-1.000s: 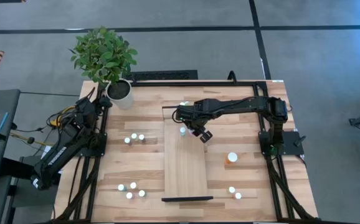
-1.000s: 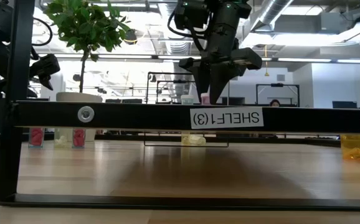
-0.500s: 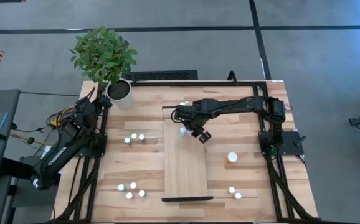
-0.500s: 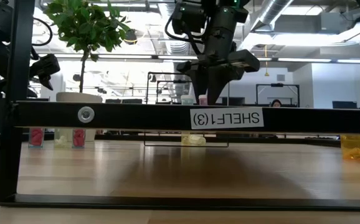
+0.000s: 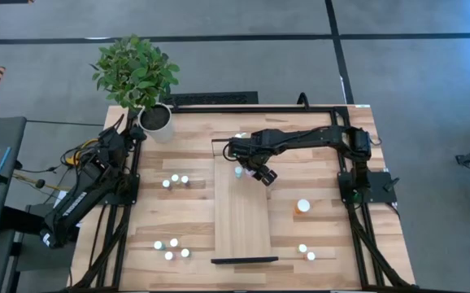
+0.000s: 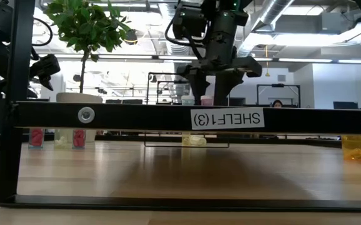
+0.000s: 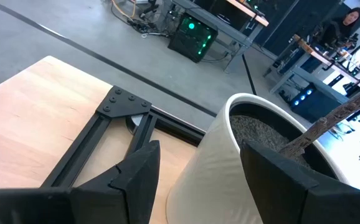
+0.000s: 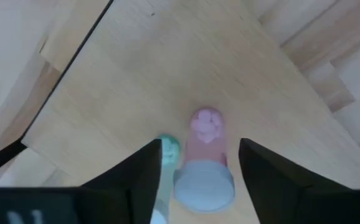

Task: Pick and place medicine bottles onto shelf by color
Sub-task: Put the orange pill bottle on the shelf

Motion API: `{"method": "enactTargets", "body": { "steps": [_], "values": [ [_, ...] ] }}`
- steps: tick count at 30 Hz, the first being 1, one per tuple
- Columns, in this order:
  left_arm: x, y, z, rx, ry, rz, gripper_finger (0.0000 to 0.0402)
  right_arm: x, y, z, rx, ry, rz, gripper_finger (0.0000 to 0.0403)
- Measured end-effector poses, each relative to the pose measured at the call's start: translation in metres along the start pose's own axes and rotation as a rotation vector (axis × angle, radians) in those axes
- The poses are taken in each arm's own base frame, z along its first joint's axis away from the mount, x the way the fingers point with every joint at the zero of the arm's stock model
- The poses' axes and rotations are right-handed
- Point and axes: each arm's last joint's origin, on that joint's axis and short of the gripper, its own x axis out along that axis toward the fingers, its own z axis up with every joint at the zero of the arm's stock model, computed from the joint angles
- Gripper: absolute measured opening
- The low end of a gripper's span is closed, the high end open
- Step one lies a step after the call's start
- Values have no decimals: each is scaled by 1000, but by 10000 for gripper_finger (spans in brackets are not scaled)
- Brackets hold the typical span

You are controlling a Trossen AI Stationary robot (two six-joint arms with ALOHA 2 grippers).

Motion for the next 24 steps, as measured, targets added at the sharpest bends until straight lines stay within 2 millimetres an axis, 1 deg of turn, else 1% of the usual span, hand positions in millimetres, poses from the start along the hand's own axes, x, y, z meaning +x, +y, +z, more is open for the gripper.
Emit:
{"method": "enactTargets", "body": {
  "steps": [5,8,16,20,24],
  "values": [
    [0,0,0,0,0,0,210,-12,0,-5,-21,-2,-8,266],
    [0,0,0,0,0,0,210,-22,1,-9,-33,-4,-10,269],
    [0,0,0,0,0,0,210,-51,2,-12,-135,-30,-44,270],
    [0,0,0,0,0,0,210,-78,-5,-10,-250,-58,-49,266],
    [0,0,0,0,0,0,210,-111,-24,-8,-329,-156,27,251]
  ]
}}
